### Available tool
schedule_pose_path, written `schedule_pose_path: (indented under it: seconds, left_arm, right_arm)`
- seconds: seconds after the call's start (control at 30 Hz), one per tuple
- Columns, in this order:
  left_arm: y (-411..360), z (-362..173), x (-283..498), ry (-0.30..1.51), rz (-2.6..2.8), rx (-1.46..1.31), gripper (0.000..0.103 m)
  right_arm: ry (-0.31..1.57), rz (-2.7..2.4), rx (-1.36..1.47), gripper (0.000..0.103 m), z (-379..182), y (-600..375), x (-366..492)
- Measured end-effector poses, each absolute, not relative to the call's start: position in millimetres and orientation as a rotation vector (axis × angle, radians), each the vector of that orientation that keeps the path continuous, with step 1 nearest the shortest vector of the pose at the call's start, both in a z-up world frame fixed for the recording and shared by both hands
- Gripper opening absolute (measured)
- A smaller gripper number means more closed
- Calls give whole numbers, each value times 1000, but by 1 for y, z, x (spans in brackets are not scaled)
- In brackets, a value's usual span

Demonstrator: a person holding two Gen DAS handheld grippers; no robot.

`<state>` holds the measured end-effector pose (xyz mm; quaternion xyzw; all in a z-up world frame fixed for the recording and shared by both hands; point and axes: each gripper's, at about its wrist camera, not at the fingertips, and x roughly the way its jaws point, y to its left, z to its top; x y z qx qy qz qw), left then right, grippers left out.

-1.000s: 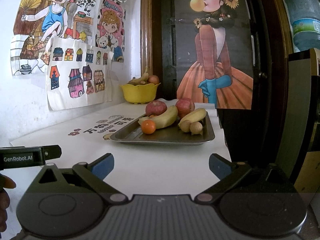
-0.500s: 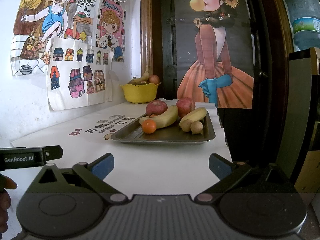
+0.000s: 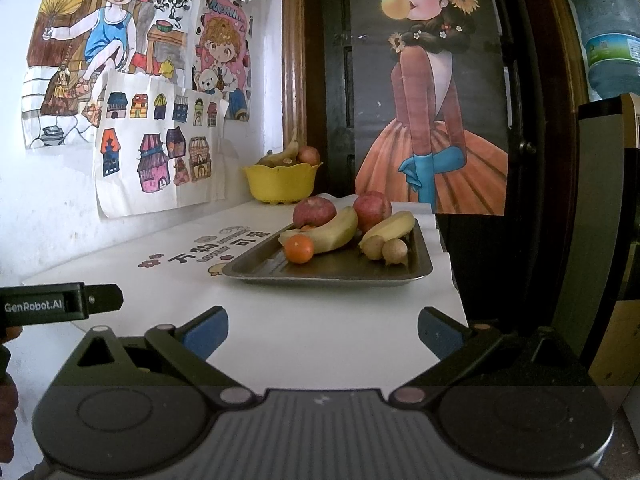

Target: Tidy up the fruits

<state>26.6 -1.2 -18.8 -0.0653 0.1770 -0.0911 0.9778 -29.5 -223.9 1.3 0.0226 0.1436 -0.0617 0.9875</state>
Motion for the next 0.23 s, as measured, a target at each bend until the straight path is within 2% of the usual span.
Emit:
schedule_pose_path:
  seconds: [0.23]
  left_arm:
    - [-1, -19, 28, 363, -203, -138, 102]
  right_arm:
    - [295, -126, 46, 103, -1, -221, -28]
